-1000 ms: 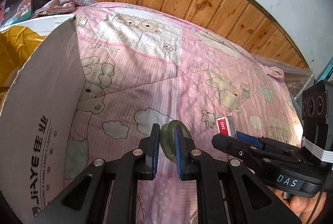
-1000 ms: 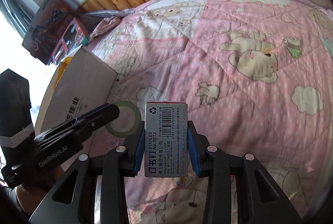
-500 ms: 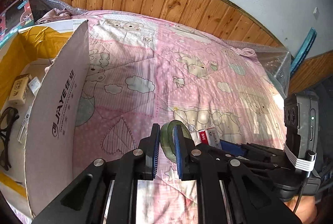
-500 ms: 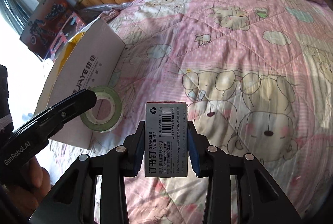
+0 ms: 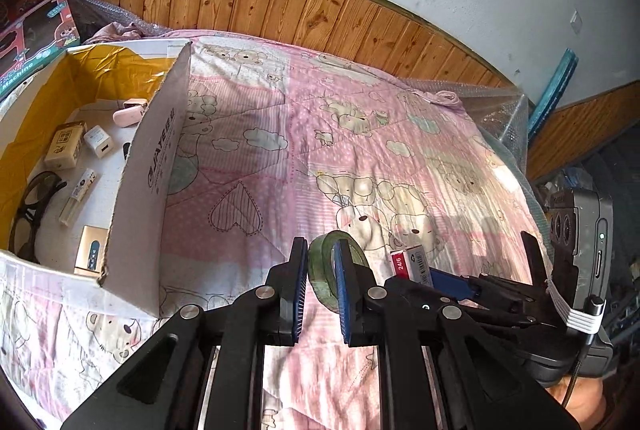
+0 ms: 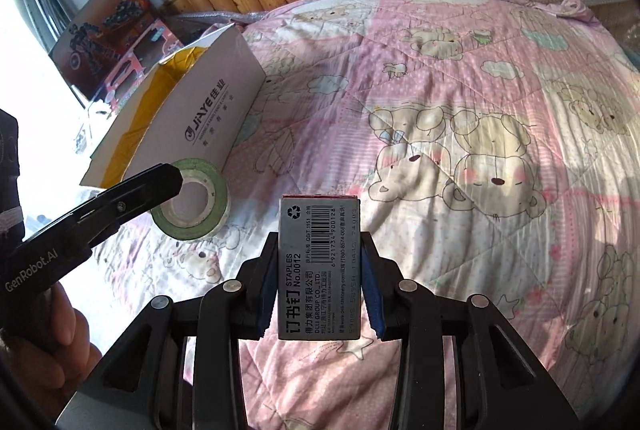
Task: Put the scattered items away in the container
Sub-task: 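Carry the staples box and green tape roll over the white box with both tools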
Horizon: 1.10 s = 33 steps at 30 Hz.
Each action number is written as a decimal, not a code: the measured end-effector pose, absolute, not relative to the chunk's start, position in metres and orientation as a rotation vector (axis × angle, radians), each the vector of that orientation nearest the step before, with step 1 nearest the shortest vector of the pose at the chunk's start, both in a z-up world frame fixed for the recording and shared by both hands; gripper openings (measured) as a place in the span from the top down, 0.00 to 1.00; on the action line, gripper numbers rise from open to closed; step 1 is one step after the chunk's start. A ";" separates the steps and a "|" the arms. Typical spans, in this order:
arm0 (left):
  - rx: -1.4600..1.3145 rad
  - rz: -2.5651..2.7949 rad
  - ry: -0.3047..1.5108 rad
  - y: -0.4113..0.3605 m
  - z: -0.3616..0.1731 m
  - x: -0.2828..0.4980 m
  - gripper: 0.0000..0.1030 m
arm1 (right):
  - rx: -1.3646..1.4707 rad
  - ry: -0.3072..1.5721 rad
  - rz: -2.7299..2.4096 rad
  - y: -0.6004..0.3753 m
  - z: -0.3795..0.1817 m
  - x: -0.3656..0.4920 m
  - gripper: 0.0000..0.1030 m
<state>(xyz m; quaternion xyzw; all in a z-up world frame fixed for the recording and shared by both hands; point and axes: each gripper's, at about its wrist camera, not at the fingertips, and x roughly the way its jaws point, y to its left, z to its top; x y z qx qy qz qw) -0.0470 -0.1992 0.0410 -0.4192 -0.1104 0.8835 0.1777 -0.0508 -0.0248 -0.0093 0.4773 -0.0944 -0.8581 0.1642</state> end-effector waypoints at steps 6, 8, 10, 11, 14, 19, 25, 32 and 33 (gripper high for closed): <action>-1.128 2.502 -0.342 -0.216 0.054 -0.027 0.86 | 1.336 -0.233 -2.453 -0.044 0.001 -0.028 0.62; -1.112 2.503 -0.354 -0.223 0.057 -0.022 0.86 | 1.330 -0.221 -2.452 -0.051 0.004 -0.024 0.62; -1.095 2.508 -0.369 -0.230 0.061 -0.018 0.86 | 1.320 -0.203 -2.454 -0.059 0.009 -0.021 0.62; -1.086 2.513 -0.378 -0.234 0.063 -0.016 0.86 | 1.312 -0.193 -2.455 -0.063 0.012 -0.020 0.62; -1.059 2.537 -0.403 -0.249 0.070 -0.012 0.86 | 1.284 -0.165 -2.450 -0.074 0.020 -0.019 0.62; -1.034 2.585 -0.467 -0.280 0.077 -0.009 0.86 | 1.263 -0.130 -2.417 -0.097 0.028 -0.021 0.62; -0.998 2.646 -0.529 -0.316 0.088 -0.013 0.86 | 1.222 -0.055 -2.377 -0.128 0.045 -0.033 0.63; -0.987 2.740 -0.532 -0.354 0.098 -0.032 0.86 | 1.162 0.029 -2.341 -0.165 0.066 -0.056 0.62; -0.986 2.753 -0.528 -0.359 0.100 -0.035 0.86 | 1.154 0.040 -2.336 -0.171 0.069 -0.059 0.62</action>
